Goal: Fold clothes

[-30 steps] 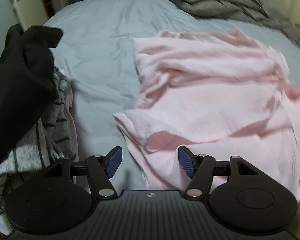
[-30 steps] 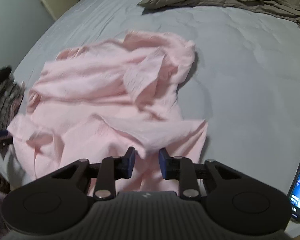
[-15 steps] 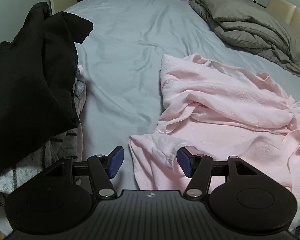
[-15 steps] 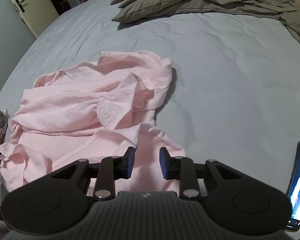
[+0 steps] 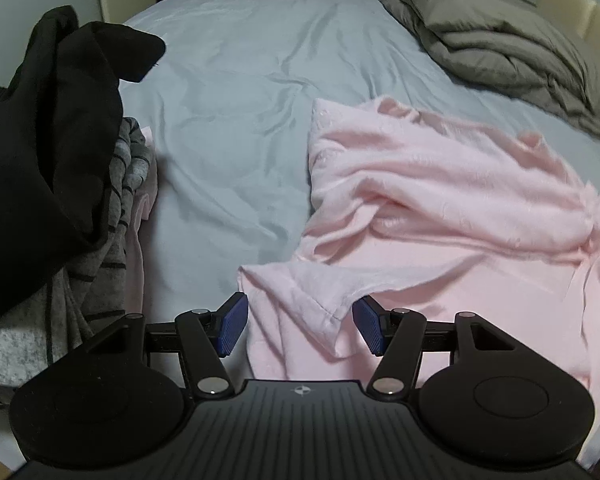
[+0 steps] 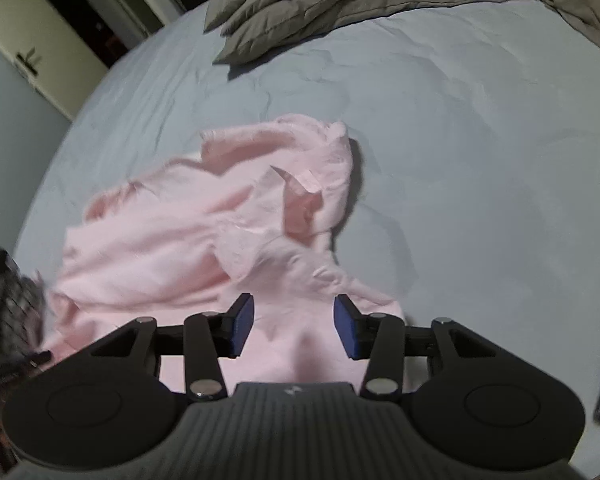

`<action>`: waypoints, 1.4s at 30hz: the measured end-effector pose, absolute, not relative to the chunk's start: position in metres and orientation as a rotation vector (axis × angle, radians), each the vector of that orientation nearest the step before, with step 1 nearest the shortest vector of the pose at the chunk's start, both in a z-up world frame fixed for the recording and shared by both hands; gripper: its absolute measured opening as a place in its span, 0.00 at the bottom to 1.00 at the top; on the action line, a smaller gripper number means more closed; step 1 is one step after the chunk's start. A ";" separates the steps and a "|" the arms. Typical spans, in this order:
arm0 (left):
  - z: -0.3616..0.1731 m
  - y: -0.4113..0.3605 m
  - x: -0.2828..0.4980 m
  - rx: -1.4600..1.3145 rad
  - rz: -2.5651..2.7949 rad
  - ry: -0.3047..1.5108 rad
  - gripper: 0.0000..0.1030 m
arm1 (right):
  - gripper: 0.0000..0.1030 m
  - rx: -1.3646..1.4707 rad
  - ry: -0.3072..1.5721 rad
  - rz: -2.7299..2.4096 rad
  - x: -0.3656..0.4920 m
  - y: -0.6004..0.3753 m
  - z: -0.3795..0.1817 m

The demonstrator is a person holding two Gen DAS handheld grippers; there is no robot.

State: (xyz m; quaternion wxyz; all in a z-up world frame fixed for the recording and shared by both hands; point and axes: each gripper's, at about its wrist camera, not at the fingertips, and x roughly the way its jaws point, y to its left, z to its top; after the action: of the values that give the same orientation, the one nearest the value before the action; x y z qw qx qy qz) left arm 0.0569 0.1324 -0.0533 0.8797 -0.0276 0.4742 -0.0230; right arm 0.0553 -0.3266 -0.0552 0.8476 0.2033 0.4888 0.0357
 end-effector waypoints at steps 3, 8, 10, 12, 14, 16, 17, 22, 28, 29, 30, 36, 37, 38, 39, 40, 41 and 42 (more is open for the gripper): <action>-0.054 0.135 0.061 -0.095 -0.035 0.995 0.40 | 0.47 0.471 1.010 0.075 0.057 -0.324 -0.049; -0.057 0.136 0.068 -0.132 -0.015 1.017 0.38 | 0.50 0.460 1.011 0.048 0.070 -0.316 -0.048; -0.058 0.134 0.070 -0.131 -0.006 1.021 0.38 | 0.52 0.457 1.016 0.030 0.075 -0.313 -0.050; -0.059 0.132 0.072 -0.131 -0.003 1.027 0.38 | 0.58 0.449 1.025 0.014 0.083 -0.309 -0.055; -0.059 0.130 0.074 -0.126 0.003 1.032 0.38 | 0.58 0.437 1.035 -0.004 0.090 -0.304 -0.059; -0.060 0.128 0.076 -0.120 0.004 1.038 0.38 | 0.58 0.424 1.050 -0.015 0.096 -0.299 -0.065; -0.061 0.127 0.077 -0.117 0.005 1.041 0.38 | 0.58 0.420 1.059 -0.019 0.098 -0.297 -0.068; -0.062 0.125 0.078 -0.087 -0.003 1.044 0.37 | 0.29 0.366 1.112 -0.041 0.103 -0.289 -0.082; -0.057 0.133 0.076 -0.079 0.006 1.028 0.11 | 0.06 0.376 1.094 -0.064 0.091 -0.309 -0.086; -0.055 0.134 0.075 -0.078 0.008 1.018 0.06 | 0.05 0.381 1.085 -0.066 0.089 -0.313 -0.084; -0.052 0.136 0.074 -0.077 0.011 1.008 0.05 | 0.05 0.381 1.072 -0.069 0.086 -0.317 -0.080; -0.021 0.150 0.063 -0.075 0.066 0.909 0.03 | 0.04 0.364 0.970 -0.102 0.067 -0.338 -0.049; -0.016 0.153 0.060 -0.076 0.075 0.895 0.02 | 0.04 0.362 0.954 -0.110 0.064 -0.343 -0.044; -0.013 0.156 0.058 -0.071 0.081 0.886 0.02 | 0.04 0.359 0.938 -0.117 0.060 -0.348 -0.040; -0.010 0.159 0.056 -0.062 0.090 0.880 0.02 | 0.04 0.358 0.934 -0.126 0.056 -0.353 -0.039; -0.008 0.163 0.053 -0.048 0.101 0.876 0.02 | 0.04 0.356 0.929 -0.136 0.053 -0.357 -0.039; -0.007 0.165 0.051 -0.035 0.108 0.875 0.02 | 0.04 0.354 0.925 -0.145 0.049 -0.362 -0.038; -0.007 0.168 0.048 -0.022 0.116 0.874 0.02 | 0.04 0.353 0.920 -0.155 0.045 -0.367 -0.038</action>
State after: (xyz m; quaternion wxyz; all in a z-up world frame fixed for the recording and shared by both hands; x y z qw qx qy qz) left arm 0.0480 0.1680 -0.0069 0.9044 -0.0105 0.4228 0.0560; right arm 0.0450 -0.3673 -0.0378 0.8782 0.1690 0.4413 -0.0742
